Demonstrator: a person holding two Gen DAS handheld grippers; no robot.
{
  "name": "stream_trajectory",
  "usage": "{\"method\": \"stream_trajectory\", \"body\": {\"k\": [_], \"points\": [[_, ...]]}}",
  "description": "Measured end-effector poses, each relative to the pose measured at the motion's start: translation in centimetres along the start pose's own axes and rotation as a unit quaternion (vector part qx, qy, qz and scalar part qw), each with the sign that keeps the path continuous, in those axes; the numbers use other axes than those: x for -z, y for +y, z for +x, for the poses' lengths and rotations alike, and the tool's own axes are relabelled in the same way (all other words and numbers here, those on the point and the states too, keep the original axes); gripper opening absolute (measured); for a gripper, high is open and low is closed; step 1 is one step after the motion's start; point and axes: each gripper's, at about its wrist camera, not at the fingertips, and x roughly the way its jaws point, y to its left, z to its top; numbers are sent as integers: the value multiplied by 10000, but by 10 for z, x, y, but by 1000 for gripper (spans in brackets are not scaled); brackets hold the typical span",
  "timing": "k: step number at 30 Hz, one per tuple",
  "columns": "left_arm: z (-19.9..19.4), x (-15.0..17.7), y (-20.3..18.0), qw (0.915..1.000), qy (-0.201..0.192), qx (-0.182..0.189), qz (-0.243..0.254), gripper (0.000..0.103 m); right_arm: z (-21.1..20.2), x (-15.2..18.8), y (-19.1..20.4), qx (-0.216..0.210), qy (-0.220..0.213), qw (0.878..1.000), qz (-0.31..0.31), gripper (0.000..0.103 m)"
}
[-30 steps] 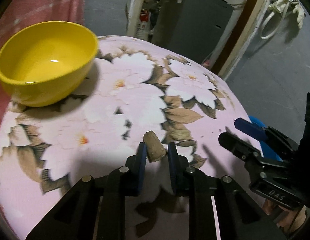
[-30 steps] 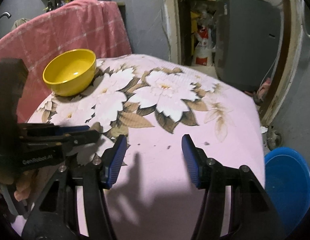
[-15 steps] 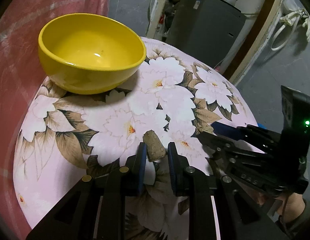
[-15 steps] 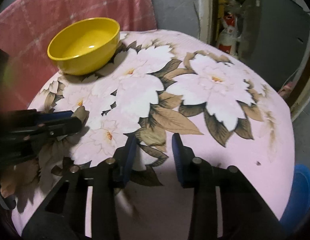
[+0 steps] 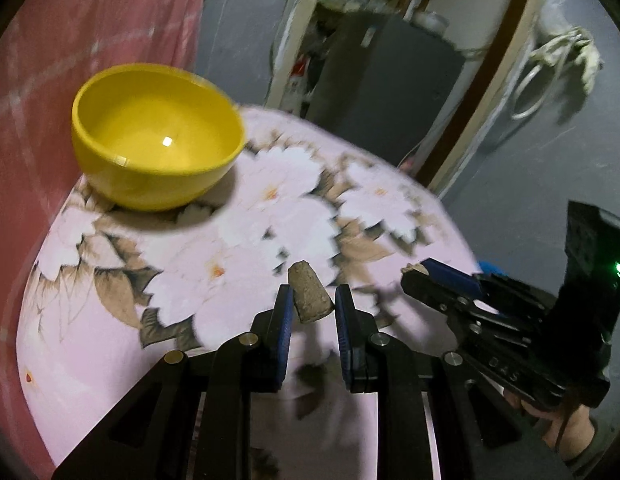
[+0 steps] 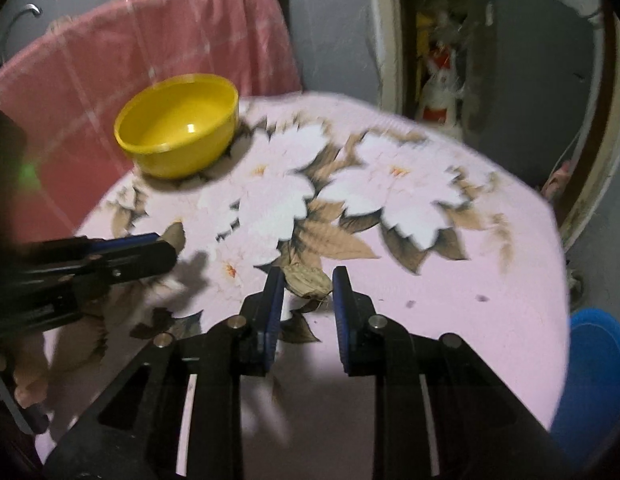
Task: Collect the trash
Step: 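Carry the cork in the left tool over the blue basin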
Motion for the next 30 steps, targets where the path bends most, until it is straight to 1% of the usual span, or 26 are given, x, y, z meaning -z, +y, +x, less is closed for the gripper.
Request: {"method": "stream_trajectory", "body": {"k": [4, 7, 8, 14, 15, 18, 24, 30], "points": [[-22, -3, -25, 9976, -615, 232, 214, 17, -47, 5, -4, 199, -699, 9973, 90, 35], [-37, -6, -46, 9935, -1017, 432, 284, 17, -82, 1, -7, 407, -1237, 9914, 111, 35], [-42, -8, -53, 9916, -1155, 496, 316, 17, -97, 2, -8, 507, -1448, 9881, 117, 35], [-67, -13, -100, 9766, -1893, 793, 643, 17, -161, 4, -17, 909, -2292, 9689, 202, 35], [-70, -13, -107, 9741, -1983, 837, 697, 17, -172, 5, -17, 993, -2412, 9652, 199, 38], [-78, -14, -128, 9671, -2196, 963, 855, 17, -199, 9, -21, 1213, -2684, 9554, 198, 46], [-87, -8, -172, 9546, -2441, 1219, 1193, 17, -239, 21, -34, 1590, -3012, 9399, 252, 46], [-82, -2, -211, 9470, -2490, 1448, 1422, 17, -267, 38, -58, 1903, -3172, 9282, 405, 46]]}}
